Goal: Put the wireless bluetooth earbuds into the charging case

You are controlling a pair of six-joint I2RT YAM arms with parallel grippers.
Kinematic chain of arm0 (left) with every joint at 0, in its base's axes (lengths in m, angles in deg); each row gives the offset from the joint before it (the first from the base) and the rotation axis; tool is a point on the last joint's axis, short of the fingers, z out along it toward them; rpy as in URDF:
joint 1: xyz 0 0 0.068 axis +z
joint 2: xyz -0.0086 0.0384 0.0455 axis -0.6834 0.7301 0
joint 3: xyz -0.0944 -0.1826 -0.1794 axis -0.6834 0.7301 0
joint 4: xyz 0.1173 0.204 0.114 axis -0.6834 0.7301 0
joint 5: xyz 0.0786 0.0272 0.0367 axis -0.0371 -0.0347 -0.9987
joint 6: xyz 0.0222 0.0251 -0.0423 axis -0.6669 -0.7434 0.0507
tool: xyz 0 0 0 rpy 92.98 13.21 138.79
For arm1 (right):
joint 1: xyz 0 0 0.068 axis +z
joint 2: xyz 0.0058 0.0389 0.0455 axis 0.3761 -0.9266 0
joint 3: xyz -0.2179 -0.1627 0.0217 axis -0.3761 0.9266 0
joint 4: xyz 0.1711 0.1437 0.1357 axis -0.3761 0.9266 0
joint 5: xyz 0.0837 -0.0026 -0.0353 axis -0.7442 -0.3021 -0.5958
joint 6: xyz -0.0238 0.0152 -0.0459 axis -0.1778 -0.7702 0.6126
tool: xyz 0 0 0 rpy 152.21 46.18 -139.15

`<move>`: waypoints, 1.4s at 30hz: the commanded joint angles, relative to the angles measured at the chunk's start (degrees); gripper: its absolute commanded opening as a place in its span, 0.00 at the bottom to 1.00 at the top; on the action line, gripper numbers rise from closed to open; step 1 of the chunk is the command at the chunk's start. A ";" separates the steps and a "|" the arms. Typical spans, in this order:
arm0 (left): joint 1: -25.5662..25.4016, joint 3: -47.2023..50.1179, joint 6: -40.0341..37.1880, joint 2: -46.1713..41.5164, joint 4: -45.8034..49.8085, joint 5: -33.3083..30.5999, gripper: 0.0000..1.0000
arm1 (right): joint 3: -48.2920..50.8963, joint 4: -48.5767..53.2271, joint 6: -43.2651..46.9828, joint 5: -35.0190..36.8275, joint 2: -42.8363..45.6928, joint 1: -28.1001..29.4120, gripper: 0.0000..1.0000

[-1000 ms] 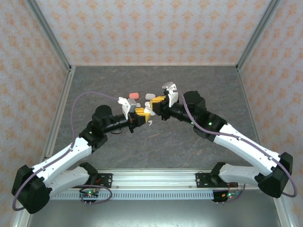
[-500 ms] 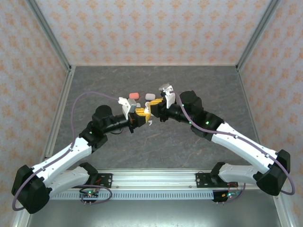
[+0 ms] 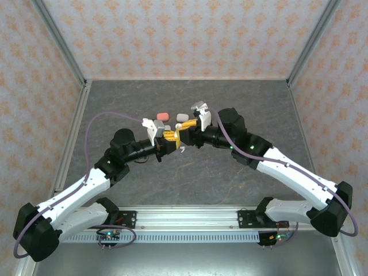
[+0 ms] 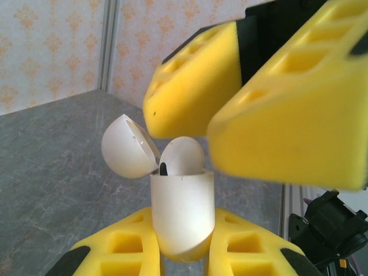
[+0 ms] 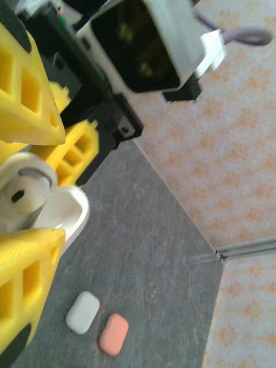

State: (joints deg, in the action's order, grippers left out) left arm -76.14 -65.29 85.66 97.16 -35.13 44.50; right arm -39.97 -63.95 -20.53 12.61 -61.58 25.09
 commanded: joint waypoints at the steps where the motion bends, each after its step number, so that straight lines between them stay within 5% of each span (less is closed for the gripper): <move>1: -0.29 -0.20 0.26 -1.17 -4.09 -1.05 0.00 | -4.87 1.46 -0.28 -2.07 0.82 -1.33 0.47; 9: -0.28 0.57 -0.04 -2.37 -4.26 -1.75 0.00 | -10.96 8.97 -1.97 6.63 1.24 -5.44 0.64; 17: -0.28 2.77 -0.80 -5.60 -6.27 -2.23 0.00 | -6.34 11.84 -6.15 14.04 1.73 -9.72 0.99; 36: -0.36 5.13 -0.62 -11.11 -9.04 -3.19 0.00 | 3.89 7.98 -10.16 17.64 -6.94 -11.06 1.00; 42: -0.32 5.94 -0.51 -13.01 -10.17 -4.26 0.00 | 3.08 6.47 -15.70 13.89 -14.64 -10.97 0.84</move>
State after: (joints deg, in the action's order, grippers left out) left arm -76.14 -59.95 85.49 85.47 -41.19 41.72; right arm -36.97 -55.21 -32.40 28.35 -74.06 14.22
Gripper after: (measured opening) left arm 0.164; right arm 0.850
